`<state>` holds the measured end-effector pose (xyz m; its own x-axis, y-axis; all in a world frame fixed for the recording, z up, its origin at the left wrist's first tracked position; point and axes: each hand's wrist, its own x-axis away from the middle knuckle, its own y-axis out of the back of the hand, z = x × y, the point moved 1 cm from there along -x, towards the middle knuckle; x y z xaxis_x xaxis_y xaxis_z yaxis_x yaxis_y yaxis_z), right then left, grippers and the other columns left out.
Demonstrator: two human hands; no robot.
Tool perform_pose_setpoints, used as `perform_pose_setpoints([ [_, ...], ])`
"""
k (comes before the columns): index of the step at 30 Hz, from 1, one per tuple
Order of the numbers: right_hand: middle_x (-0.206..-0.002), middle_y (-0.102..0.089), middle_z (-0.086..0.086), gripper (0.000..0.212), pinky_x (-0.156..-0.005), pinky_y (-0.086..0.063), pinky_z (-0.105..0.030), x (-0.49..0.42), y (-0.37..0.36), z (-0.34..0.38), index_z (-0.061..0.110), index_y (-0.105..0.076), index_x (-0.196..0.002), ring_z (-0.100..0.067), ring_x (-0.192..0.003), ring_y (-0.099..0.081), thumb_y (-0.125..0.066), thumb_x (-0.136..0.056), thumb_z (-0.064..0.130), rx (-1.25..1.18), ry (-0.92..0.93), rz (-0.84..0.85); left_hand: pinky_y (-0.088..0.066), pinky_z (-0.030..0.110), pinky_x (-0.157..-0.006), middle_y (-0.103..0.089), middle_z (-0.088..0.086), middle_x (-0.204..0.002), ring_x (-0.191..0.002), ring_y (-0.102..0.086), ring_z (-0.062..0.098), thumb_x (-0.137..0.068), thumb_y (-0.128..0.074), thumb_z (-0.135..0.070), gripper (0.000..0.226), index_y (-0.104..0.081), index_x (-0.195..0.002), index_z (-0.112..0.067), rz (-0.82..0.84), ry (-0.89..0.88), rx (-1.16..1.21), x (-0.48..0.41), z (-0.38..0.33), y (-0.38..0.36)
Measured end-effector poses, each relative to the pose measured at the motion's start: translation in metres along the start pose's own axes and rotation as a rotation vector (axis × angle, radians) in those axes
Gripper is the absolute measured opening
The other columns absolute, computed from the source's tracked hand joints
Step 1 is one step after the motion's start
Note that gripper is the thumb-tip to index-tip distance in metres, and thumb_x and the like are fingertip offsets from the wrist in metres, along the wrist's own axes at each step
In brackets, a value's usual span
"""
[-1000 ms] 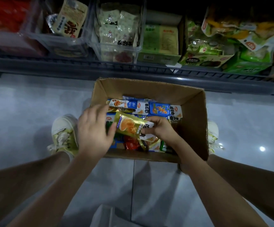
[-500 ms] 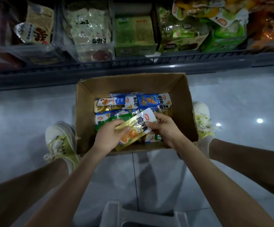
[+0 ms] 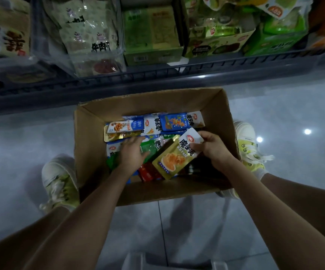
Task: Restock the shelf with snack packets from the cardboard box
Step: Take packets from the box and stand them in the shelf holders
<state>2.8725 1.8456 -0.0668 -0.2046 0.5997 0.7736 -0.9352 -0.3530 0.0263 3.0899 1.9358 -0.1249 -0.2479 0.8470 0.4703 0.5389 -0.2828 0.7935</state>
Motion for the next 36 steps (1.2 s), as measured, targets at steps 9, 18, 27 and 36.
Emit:
perform_pose_setpoints([
  [9,-0.088,-0.068,-0.008,0.021,-0.065,-0.056,-0.027,0.002,-0.001,-0.014,0.011,-0.064,-0.094,-0.019,-0.076,-0.065,-0.060,-0.085,-0.008,0.002,-0.072,0.021,-0.037,0.040,-0.093,-0.052,0.009,-0.123,-0.115,-0.046,0.028,-0.074,-0.075,-0.044,0.064,-0.049,-0.129,-0.021,-0.068,0.118,-0.295,-0.001,0.019,-0.008],
  [18,-0.083,-0.068,-0.006,0.020,-0.057,-0.053,-0.024,0.030,-0.007,-0.005,0.010,-0.063,-0.092,-0.017,-0.072,-0.065,-0.059,-0.085,-0.009,-0.021,-0.014,0.036,-0.049,0.026,-0.064,-0.058,0.002,-0.104,-0.087,-0.058,0.016,-0.079,-0.074,-0.007,0.043,-0.053,-0.116,-0.013,0.008,0.325,0.659,0.032,-0.001,0.036],
  [27,-0.078,-0.072,-0.001,0.024,-0.054,-0.055,-0.027,0.070,-0.021,0.015,0.011,-0.065,-0.095,-0.017,-0.068,-0.068,-0.061,-0.083,-0.010,-0.093,0.124,0.058,-0.051,0.045,-0.088,-0.063,0.008,-0.118,-0.101,-0.065,0.029,-0.072,-0.076,0.000,0.041,-0.063,-0.104,-0.022,-0.066,0.319,1.307,0.088,-0.029,0.099],
  [36,-0.093,-0.070,-0.013,0.041,-0.057,-0.050,-0.030,0.116,-0.041,0.049,0.004,-0.061,-0.116,-0.025,-0.073,-0.062,-0.055,-0.081,-0.015,-0.212,0.271,0.121,-0.040,0.020,-0.098,-0.055,-0.009,-0.132,-0.119,-0.051,0.007,-0.076,-0.078,-0.021,0.043,-0.066,-0.116,-0.032,-0.142,0.031,0.602,0.129,-0.048,0.141],
])
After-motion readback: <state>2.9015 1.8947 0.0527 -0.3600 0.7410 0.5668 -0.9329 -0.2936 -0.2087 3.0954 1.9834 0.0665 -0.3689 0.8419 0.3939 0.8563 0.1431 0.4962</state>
